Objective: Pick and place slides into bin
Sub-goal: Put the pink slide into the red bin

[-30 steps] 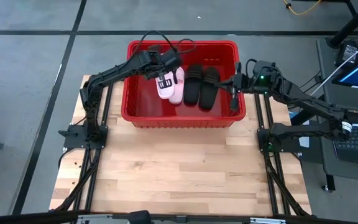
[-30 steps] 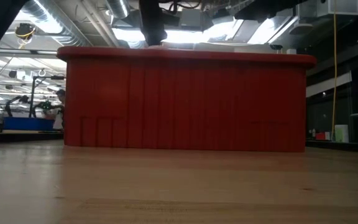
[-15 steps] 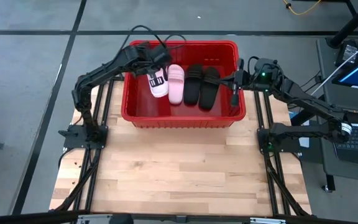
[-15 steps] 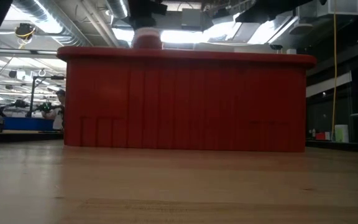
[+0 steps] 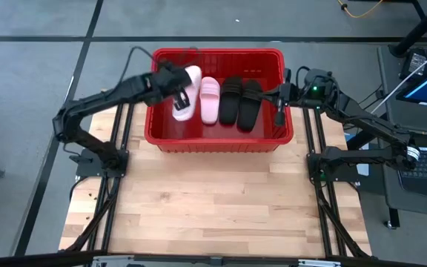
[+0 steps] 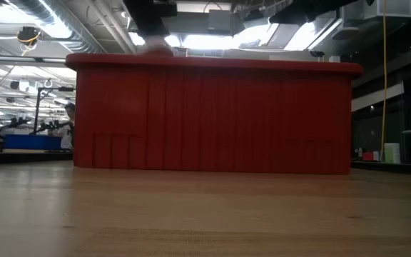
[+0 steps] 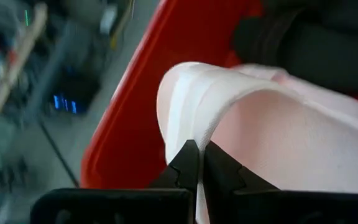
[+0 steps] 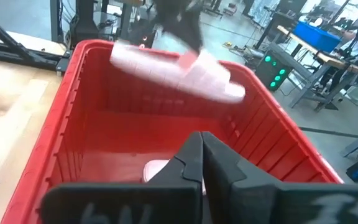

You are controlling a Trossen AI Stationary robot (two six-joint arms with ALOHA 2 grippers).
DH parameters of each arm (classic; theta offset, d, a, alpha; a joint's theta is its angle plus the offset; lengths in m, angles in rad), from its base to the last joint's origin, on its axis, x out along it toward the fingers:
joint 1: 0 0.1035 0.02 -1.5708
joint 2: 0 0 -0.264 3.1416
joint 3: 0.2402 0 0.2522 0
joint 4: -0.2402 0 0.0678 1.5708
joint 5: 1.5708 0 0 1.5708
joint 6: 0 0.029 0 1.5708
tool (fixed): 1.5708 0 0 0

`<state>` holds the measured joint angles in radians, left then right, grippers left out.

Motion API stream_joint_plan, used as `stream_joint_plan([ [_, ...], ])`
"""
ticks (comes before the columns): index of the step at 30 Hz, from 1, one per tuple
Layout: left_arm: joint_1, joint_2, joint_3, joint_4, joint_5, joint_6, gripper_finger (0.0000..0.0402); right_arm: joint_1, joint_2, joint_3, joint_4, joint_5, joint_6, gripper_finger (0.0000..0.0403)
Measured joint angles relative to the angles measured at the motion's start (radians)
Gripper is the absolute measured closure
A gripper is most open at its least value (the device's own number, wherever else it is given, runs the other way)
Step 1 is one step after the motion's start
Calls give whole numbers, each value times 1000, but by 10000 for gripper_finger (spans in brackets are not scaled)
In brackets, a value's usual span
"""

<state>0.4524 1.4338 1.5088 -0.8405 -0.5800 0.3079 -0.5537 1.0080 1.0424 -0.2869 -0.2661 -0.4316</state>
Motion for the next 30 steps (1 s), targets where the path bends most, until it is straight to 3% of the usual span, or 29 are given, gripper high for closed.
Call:
stream_joint_plan([
  [5,5,-24,-175,262,18,143,399,-1,0,0,29,1,28,399],
  [16,144,20,-249,311,71,89,399,-1,0,1,37,2,112,399],
  [30,238,226,-249,387,133,181,399,-1,0,1,36,3,109,396],
])
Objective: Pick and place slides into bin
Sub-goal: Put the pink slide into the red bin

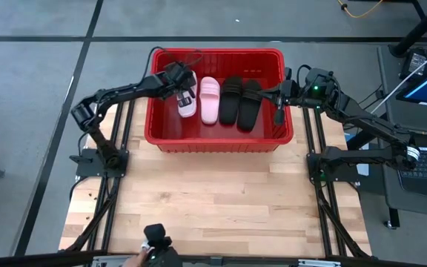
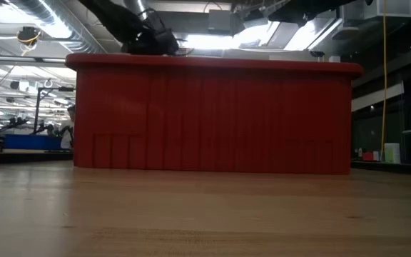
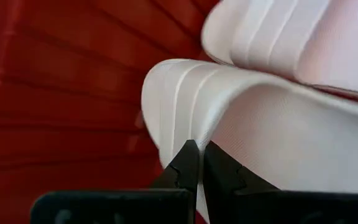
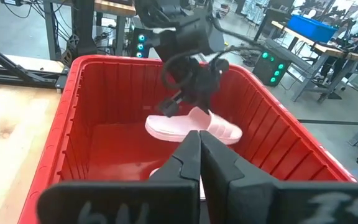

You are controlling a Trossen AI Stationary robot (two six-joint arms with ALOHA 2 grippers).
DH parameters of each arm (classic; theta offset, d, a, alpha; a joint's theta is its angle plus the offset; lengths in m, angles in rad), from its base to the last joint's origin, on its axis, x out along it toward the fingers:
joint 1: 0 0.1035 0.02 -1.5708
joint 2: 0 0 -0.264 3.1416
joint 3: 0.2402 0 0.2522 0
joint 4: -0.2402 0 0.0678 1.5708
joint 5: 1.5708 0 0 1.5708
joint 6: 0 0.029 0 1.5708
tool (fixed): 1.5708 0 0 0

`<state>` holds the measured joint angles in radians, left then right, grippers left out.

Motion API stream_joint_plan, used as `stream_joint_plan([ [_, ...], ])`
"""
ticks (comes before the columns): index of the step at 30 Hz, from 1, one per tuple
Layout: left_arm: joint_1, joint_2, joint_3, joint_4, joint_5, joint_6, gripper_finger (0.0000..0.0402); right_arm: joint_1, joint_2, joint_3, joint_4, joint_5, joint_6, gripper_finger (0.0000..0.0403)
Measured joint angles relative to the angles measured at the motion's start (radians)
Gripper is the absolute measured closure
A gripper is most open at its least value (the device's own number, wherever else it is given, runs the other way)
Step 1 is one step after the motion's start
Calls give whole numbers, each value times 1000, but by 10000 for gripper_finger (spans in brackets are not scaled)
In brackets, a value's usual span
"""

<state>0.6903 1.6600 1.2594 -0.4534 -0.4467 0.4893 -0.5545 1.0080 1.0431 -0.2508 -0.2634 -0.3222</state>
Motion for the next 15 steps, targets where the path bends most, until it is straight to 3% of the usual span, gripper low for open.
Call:
stream_joint_plan([
  [15,32,85,0,34,46,56,399,0,0,0,-1,0,0,396],
])
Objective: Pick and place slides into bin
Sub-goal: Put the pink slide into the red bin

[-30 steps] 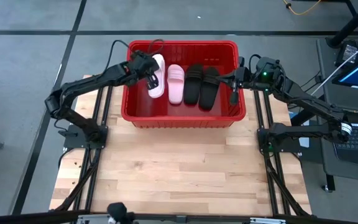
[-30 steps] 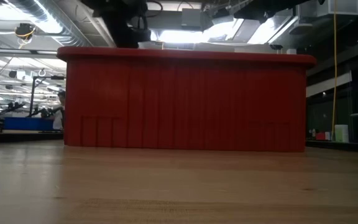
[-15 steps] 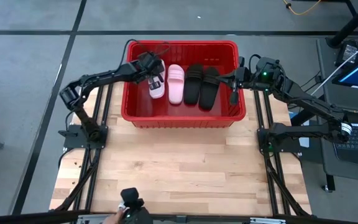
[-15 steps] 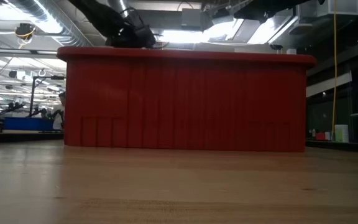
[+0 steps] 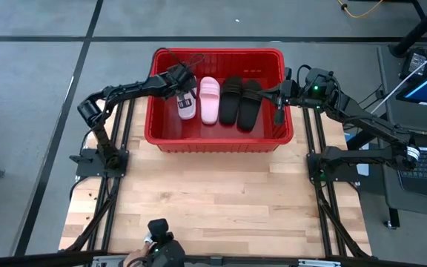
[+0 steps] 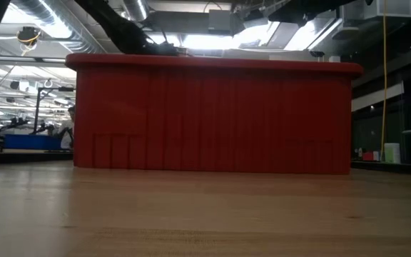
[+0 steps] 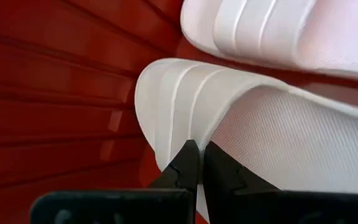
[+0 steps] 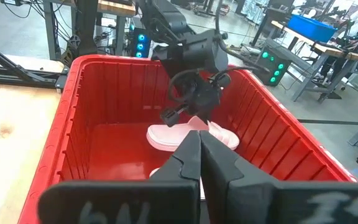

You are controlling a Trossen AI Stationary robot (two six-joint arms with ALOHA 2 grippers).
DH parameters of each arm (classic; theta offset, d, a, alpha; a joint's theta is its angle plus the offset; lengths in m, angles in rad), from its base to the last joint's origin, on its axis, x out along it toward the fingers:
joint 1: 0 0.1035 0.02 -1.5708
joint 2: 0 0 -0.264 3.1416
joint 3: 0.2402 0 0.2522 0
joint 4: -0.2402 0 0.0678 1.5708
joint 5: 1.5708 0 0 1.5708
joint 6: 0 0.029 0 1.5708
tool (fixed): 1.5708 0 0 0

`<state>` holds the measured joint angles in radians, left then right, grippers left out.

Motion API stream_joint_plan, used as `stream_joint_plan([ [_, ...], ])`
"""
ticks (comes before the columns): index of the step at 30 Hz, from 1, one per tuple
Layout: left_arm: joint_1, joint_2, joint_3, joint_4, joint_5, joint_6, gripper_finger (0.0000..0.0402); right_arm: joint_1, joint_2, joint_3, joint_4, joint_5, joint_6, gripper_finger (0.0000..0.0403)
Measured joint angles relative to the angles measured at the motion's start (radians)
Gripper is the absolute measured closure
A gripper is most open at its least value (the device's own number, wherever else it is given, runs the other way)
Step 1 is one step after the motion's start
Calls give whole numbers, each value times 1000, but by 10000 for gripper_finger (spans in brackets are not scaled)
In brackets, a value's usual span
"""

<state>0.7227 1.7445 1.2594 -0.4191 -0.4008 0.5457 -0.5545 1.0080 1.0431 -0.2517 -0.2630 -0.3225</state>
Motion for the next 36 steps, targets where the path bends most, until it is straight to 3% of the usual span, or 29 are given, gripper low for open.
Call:
stream_joint_plan([
  [23,20,94,0,53,60,59,396,0,0,0,-8,7,5,395],
  [30,20,95,0,57,129,-28,358,0,0,0,-11,8,7,398],
  [36,20,95,0,55,131,-28,320,0,0,0,-23,8,15,395],
])
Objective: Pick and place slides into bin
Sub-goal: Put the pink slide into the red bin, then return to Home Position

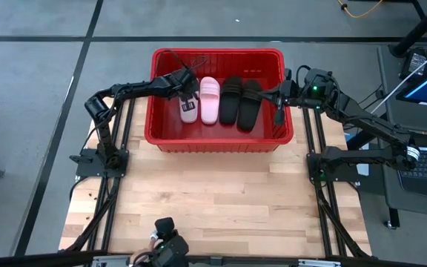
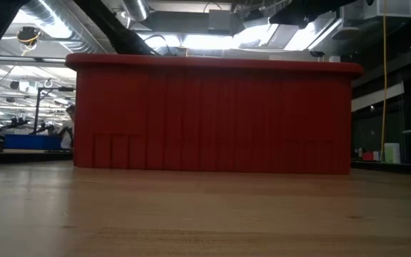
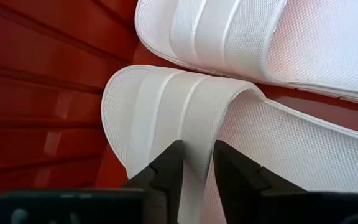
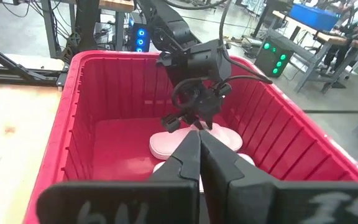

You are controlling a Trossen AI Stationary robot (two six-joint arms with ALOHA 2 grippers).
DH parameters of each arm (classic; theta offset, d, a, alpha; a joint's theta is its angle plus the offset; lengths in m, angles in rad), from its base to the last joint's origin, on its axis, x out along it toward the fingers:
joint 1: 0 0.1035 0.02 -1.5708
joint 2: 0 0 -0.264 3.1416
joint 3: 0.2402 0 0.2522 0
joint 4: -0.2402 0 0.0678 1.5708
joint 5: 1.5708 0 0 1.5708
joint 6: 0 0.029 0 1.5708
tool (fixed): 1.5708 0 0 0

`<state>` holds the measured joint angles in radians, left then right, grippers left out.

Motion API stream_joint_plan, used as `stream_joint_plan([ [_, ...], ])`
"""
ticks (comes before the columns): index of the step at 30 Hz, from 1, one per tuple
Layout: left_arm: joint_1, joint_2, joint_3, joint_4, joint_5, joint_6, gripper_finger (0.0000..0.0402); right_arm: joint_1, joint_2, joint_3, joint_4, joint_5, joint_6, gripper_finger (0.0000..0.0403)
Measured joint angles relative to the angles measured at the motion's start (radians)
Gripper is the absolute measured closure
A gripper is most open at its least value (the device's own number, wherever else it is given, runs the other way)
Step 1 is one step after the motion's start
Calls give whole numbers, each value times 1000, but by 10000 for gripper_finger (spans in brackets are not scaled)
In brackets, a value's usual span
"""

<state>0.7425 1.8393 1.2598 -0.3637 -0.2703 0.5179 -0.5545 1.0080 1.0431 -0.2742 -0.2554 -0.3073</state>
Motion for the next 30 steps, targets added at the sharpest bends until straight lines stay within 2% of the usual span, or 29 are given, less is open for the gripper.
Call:
stream_joint_plan([
  [10,-15,-72,1,-11,3,-2,279,0,0,0,-43,0,48,394],
  [16,-59,-168,2,-110,0,-41,270,0,0,0,-46,0,97,394],
  [23,-186,-356,2,-139,-25,-97,288,28,0,0,-28,0,124,393],
  [30,-364,-575,2,-115,-73,-188,341,119,-1,0,-28,0,173,393],
])
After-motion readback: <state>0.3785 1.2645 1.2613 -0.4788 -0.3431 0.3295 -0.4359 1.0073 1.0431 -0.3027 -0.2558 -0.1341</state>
